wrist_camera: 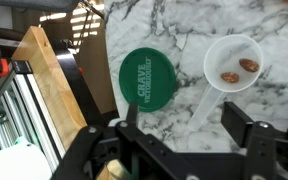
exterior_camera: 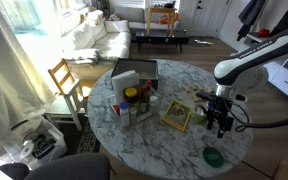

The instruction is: Pour the transparent measuring cup is content into the open container

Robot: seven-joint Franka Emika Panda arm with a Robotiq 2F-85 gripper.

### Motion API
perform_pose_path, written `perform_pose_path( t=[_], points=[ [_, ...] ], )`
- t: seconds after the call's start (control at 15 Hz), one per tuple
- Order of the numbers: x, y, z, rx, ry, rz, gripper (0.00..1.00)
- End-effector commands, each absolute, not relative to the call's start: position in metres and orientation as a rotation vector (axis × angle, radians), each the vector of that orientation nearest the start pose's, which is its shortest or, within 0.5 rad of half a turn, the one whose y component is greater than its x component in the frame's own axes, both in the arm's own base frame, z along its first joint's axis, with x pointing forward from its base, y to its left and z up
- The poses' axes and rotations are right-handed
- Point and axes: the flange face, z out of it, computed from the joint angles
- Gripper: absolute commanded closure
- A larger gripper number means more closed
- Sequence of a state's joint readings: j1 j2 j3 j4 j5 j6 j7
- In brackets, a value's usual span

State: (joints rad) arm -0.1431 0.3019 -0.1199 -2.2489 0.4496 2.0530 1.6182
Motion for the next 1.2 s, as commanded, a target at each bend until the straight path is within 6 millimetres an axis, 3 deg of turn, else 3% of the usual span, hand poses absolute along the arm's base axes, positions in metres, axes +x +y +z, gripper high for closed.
perform_pose_path(
  t=[0.0,0.33,0.73,0.8,0.93,1.0,1.13],
  points=[
    [0.484,-0.111,0.190,-1.299,2.771,0.877,0.18],
    [0.490,-0.118,0.180,-1.243,2.781,0.863,0.15],
    [0.490,-0.126,0.173,-1.209,2.812,0.866,0.30],
    [0.490,-0.126,0.172,-1.203,2.818,0.871,0.40],
    [0.490,-0.126,0.170,-1.196,2.827,0.880,0.38],
    [0.490,-0.125,0.169,-1.192,2.830,0.883,0.45],
    [0.489,-0.125,0.167,-1.186,2.835,0.891,0.44]
  ],
)
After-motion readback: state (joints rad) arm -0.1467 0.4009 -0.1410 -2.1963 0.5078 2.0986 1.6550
